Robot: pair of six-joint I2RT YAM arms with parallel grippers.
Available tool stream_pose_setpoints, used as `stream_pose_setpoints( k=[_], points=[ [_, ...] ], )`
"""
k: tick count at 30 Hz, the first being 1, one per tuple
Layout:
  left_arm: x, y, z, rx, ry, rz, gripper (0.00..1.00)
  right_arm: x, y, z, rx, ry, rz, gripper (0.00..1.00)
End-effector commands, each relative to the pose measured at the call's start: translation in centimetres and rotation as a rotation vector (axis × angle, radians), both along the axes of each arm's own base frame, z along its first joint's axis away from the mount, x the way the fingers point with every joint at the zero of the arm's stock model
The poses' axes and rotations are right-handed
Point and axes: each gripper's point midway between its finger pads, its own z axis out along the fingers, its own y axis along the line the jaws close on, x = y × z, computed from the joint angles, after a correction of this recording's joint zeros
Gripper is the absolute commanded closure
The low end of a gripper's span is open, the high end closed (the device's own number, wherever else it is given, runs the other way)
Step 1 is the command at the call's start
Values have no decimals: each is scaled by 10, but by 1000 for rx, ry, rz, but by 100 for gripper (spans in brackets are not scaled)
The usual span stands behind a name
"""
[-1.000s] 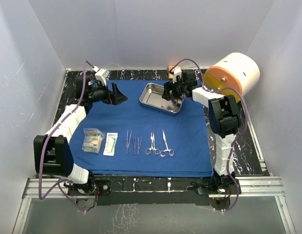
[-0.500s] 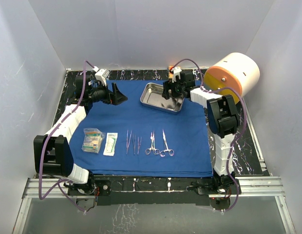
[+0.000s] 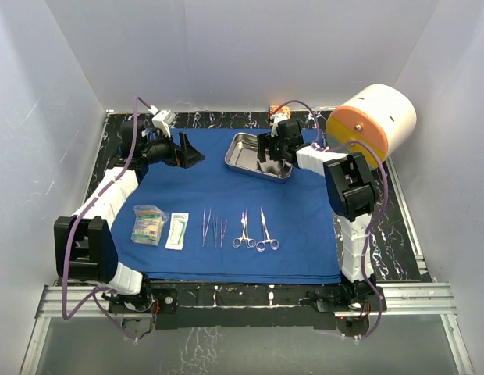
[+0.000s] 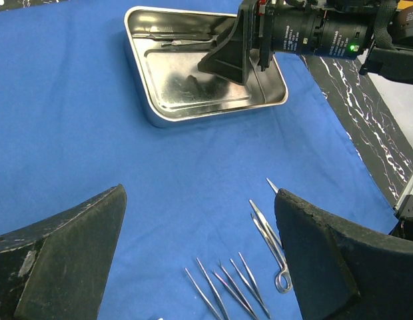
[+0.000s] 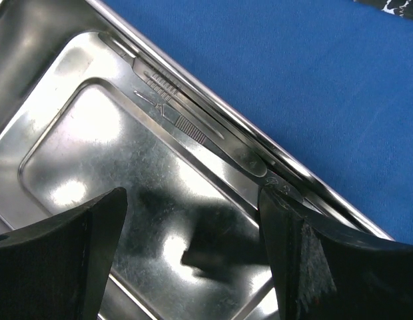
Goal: Open and lay out the surgical kit
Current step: Adjust the container in the surgical kit.
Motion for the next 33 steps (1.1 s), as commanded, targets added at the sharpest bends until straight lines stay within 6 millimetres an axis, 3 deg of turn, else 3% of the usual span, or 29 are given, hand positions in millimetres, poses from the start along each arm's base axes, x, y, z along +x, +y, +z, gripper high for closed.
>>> stream_pose_setpoints(
  k=[1, 8, 19, 27, 33],
  points=[
    [0, 0, 6, -12, -25, -8, 8, 23, 2, 14, 49, -69, -79, 20],
    [1, 0, 4, -12, -20, -8, 8, 23, 18, 12, 126, -79, -28, 20],
    [1, 1, 2, -9, -17, -7, 8, 3, 50, 20, 228, -94, 184, 26],
    [0, 1, 1, -8, -19, -7, 8, -5, 49, 49, 129, -204, 332, 35],
    [2, 0, -1, -12, -12, -6, 8, 5, 55, 60, 56, -281, 454, 26]
  ],
)
